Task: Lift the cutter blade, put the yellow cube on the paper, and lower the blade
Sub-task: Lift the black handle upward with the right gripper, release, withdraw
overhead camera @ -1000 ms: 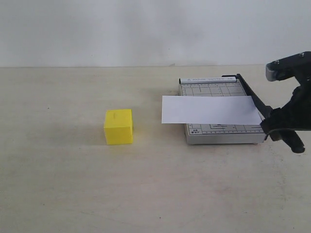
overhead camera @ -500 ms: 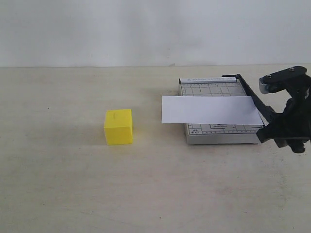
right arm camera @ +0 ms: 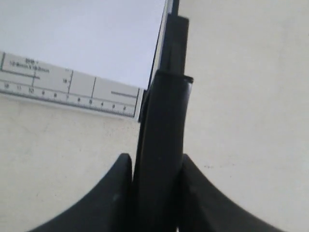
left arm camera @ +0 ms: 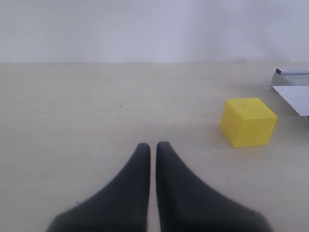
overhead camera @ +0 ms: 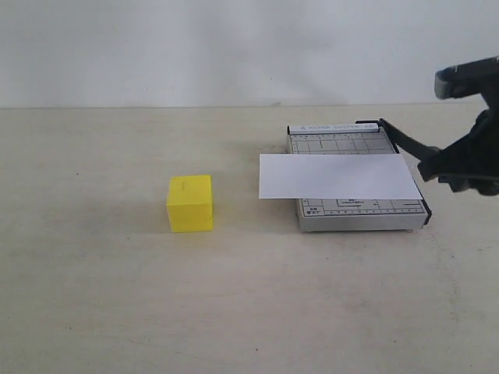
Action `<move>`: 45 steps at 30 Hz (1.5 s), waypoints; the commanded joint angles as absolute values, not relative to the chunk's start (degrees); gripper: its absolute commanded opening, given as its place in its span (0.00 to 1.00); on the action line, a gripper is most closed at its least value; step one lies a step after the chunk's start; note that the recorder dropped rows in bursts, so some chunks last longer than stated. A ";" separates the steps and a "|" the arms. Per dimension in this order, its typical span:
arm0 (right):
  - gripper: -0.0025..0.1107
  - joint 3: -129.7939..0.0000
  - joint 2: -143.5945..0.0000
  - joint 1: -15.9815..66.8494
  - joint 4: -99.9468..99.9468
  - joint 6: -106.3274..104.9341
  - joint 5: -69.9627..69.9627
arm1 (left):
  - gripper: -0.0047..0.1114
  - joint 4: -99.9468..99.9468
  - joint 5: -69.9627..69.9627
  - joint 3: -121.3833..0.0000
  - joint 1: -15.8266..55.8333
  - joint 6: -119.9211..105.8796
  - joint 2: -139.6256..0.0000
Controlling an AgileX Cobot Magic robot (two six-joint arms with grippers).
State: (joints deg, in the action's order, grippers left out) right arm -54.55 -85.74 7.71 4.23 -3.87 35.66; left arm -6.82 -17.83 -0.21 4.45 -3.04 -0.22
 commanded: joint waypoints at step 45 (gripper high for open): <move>0.44 -31.46 -48.75 7.93 -21.19 -18.96 17.66 | 0.08 -6.57 -17.03 0.00 4.24 -3.00 0.00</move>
